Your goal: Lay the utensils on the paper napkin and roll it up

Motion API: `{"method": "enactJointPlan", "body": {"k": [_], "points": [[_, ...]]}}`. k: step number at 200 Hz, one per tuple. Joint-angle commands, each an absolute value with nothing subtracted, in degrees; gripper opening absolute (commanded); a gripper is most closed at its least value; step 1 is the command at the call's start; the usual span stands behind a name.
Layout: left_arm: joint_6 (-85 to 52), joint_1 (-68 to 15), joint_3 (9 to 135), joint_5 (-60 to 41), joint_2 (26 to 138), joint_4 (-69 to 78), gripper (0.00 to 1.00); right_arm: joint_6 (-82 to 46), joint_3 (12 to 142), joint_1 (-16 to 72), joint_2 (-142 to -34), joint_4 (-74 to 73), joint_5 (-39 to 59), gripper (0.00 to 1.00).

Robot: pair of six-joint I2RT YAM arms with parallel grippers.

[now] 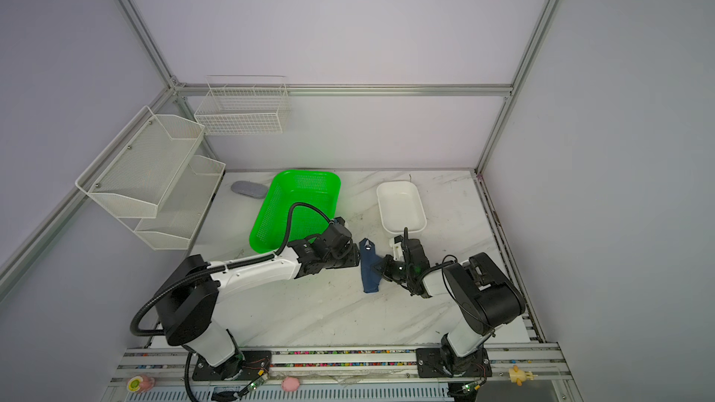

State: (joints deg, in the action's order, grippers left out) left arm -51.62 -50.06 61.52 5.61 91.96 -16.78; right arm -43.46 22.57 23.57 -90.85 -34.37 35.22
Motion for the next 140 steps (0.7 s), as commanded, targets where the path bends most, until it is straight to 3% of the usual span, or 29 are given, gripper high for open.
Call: {"method": "enactJointPlan", "body": {"k": [1,89,140], "points": [[-51.4,-50.2,56.9,9.9,86.2,-13.5,0.51,-41.7,21.7,23.8,-87.6,-33.3,35.2,0.08],[-51.6,-49.9,49.9,10.4,78.2,-4.2,0.66,-40.8,21.9,23.8,-76.3,-31.6,39.1,0.07],[-49.4,-48.4,43.2,2.9,73.2,10.5,0.87,-43.7,25.3,23.8,-68.1,-30.5,41.4,0.06]]}}
